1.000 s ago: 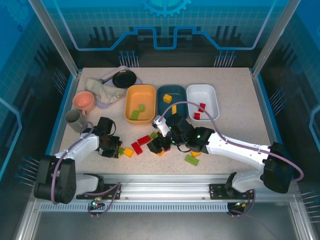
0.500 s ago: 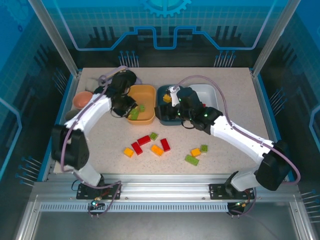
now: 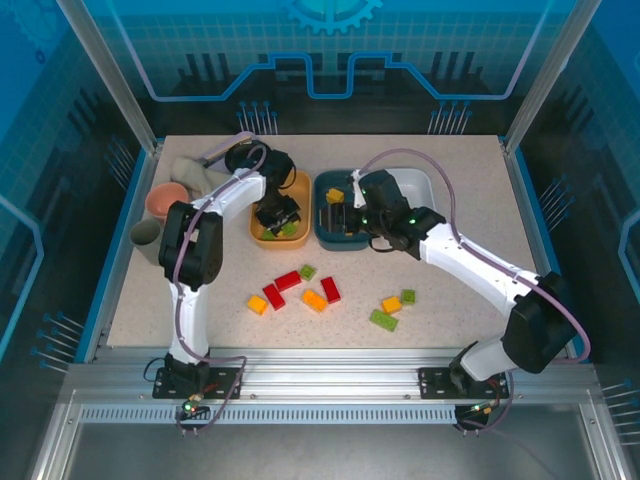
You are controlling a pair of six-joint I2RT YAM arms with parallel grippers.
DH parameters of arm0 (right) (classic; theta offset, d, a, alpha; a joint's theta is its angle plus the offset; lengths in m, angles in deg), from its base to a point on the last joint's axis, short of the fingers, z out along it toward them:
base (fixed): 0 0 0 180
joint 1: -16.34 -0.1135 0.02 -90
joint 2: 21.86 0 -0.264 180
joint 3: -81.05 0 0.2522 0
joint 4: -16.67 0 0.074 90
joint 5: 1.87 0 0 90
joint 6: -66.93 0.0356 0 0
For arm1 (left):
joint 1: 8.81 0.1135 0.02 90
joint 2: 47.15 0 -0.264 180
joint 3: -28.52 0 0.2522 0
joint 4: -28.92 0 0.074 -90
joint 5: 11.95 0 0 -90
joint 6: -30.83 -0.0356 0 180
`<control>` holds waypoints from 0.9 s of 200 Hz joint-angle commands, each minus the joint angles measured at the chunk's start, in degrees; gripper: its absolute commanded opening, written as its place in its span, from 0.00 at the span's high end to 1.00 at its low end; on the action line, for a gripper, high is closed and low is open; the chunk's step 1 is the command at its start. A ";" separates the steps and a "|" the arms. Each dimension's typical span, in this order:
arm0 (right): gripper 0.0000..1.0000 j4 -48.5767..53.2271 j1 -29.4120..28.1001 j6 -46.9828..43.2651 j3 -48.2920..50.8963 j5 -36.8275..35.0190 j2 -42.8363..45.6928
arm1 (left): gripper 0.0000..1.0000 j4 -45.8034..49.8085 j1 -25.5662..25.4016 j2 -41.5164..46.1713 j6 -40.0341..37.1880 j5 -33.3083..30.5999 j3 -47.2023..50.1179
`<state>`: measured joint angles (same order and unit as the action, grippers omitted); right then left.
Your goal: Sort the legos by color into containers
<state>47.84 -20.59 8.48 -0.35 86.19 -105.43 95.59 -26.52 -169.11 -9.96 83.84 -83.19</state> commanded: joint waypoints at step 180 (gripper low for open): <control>0.30 21.99 -15.40 -5.77 2.80 -10.35 -1.13 | 0.20 -7.55 -4.98 46.90 -5.97 0.28 26.49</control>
<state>67.43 -32.98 1.90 3.85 76.95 -100.87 89.88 -30.19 -128.89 -14.20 81.91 -67.23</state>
